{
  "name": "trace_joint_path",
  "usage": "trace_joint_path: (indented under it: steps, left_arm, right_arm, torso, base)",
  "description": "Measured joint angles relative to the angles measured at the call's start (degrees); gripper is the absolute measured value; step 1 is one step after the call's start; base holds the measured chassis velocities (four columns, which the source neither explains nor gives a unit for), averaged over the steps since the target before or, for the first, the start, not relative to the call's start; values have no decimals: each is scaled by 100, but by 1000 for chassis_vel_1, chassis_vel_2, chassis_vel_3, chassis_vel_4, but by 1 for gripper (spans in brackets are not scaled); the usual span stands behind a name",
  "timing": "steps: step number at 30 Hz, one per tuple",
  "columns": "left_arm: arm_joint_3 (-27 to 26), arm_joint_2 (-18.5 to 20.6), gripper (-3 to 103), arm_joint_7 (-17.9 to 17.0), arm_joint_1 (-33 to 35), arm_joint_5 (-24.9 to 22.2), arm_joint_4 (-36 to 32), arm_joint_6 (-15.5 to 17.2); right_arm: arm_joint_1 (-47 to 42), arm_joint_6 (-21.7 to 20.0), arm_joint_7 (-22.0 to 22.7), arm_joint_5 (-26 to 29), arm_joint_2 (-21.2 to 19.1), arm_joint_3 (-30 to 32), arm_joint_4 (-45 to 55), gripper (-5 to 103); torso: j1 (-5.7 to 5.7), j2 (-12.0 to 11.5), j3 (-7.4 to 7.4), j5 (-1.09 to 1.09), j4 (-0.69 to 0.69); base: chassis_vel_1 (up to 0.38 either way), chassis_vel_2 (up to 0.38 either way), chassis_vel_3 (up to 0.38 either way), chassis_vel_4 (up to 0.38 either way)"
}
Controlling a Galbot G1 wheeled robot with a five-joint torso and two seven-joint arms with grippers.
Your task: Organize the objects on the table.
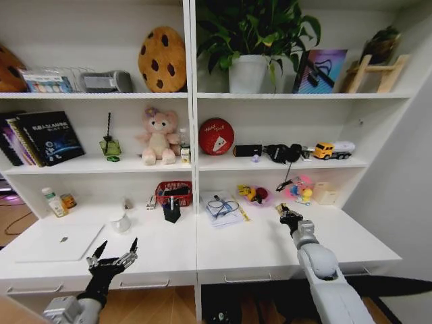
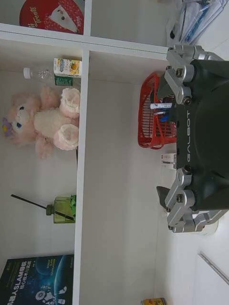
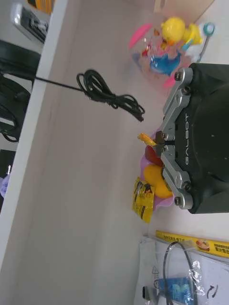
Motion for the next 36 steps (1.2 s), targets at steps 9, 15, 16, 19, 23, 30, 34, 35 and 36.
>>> trace_joint_path:
  steps: [9,15,16,19,23,30,34,35,36]
  left_arm:
    - [0,-1,100,-1,2,0,0,0]
    - [0,-1,100,-1,2,0,0,0]
    - [0,-1,100,-1,1,0,0,0]
    - [0,-1,100,-1,1,0,0,0]
    - [0,-1,100,-1,1,0,0,0]
    - [0,-1,100,-1,1,0,0,0]
    - [0,-1,100,-1,1,0,0,0]
    - [0,-1,100,-1,1,0,0,0]
    - [0,-1,100,-1,1,0,0,0]
  right_arm:
    - [939,451,-216,522,-147,-264,-1371,0]
    - [1571,846,-330,368,-7,-328,-2146,0]
    - [1808,978,-435,351,60,-341,-2364,0]
    - [2177,1134,-570,266,178,-395,-2734,0]
    - [2682,1380,-611,51,342,-496,-3327,0]
    - [3351,1484,-508,-389,594,-599,-4246,3]
    - [3524,1602,-400,-594,724,-628,-4635,19]
    - [3524,1602,-400,-594,724,-628,-4635,19]
    - [3532,1616,-346,-631,759,-604,-4661,24]
  torso:
    - [-11,5,-3,0,-1]
    - [-9,4,-2,0,0]
    - [-7,4,-2,0,1]
    - [-6,3,-1,-1,1]
    - [-6,3,-1,-1,1]
    - [-6,3,-1,-1,1]
    - [-6,3,-1,-1,0]
    - [-6,3,-1,-1,0]
    - [-6,3,-1,-1,1]
  base:
    - [3,-1,-5,5]
    - [0,0,0,0]
    - [0,0,0,0]
    - [0,0,0,0]
    - [0,0,0,0]
    - [0,0,0,0]
    - [0,0,0,0]
    - [0,0,0,0]
    - [0,0,0,0]
